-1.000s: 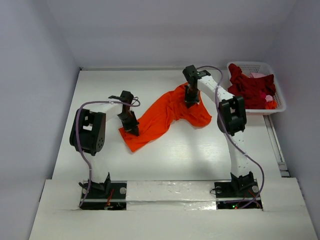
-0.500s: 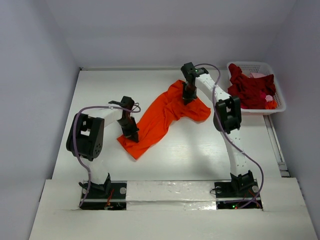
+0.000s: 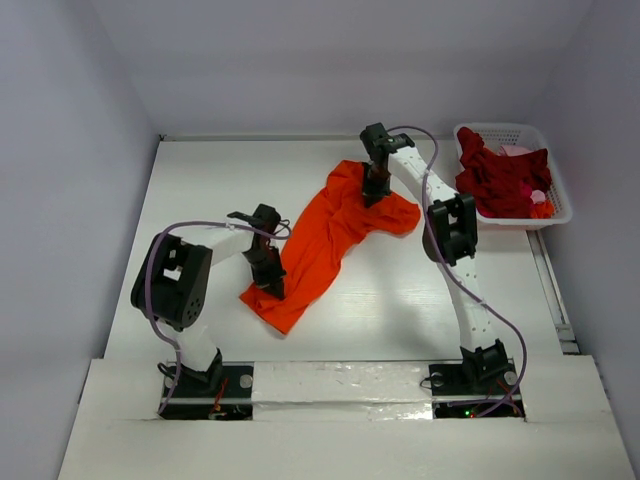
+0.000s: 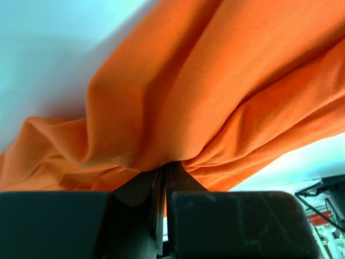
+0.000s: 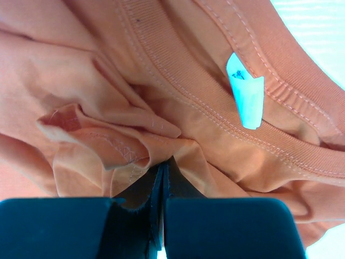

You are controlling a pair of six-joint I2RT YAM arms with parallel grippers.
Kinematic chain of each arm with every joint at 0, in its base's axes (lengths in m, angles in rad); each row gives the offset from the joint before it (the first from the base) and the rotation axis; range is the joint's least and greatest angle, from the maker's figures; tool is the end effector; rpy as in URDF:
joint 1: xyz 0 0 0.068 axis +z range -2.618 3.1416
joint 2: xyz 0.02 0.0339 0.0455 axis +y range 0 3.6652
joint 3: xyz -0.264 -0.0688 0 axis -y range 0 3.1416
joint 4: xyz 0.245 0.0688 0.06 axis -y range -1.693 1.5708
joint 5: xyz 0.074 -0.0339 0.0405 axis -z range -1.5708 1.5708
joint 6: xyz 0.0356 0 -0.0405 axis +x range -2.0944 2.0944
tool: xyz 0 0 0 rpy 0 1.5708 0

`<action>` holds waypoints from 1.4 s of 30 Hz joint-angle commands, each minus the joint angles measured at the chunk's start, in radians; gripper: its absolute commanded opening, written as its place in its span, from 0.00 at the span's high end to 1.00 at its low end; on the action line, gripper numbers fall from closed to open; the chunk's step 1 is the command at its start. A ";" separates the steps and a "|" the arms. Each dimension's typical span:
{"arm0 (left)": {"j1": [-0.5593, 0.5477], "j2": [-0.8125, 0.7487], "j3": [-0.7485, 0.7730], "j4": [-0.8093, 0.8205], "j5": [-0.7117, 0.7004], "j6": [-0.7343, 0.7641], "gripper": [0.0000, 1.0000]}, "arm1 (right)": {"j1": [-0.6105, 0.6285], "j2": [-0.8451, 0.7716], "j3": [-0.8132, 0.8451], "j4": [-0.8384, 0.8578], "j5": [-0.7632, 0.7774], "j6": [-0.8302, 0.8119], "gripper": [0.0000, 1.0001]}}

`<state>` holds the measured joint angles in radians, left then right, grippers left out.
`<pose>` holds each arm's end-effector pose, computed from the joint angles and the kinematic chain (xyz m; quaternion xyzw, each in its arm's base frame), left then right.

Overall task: Fold and stack the t-shirts
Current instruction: Rotate the tshirt 90 degrees

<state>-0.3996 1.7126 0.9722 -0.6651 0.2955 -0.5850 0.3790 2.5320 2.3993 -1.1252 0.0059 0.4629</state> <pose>0.2690 -0.1249 0.1473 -0.0791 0.9826 -0.1679 0.0026 0.4841 0.1926 0.1874 0.0419 0.9869 0.0610 0.1434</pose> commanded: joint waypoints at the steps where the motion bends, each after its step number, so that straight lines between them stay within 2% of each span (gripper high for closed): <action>1: -0.031 -0.004 -0.056 -0.037 -0.029 -0.009 1.00 | 0.000 0.010 0.054 -0.015 -0.030 0.002 1.00; 19: -0.169 -0.062 -0.132 -0.073 0.016 0.025 1.00 | 0.000 0.027 0.089 -0.015 -0.047 0.005 1.00; 42: -0.375 0.057 -0.075 -0.057 0.137 0.063 1.00 | 0.000 0.021 0.084 -0.005 -0.061 0.013 1.00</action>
<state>-0.7410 1.7298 0.8936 -0.7277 0.4568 -0.5556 0.3790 2.5427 2.4454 -1.1374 -0.0418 0.4683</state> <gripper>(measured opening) 0.003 0.010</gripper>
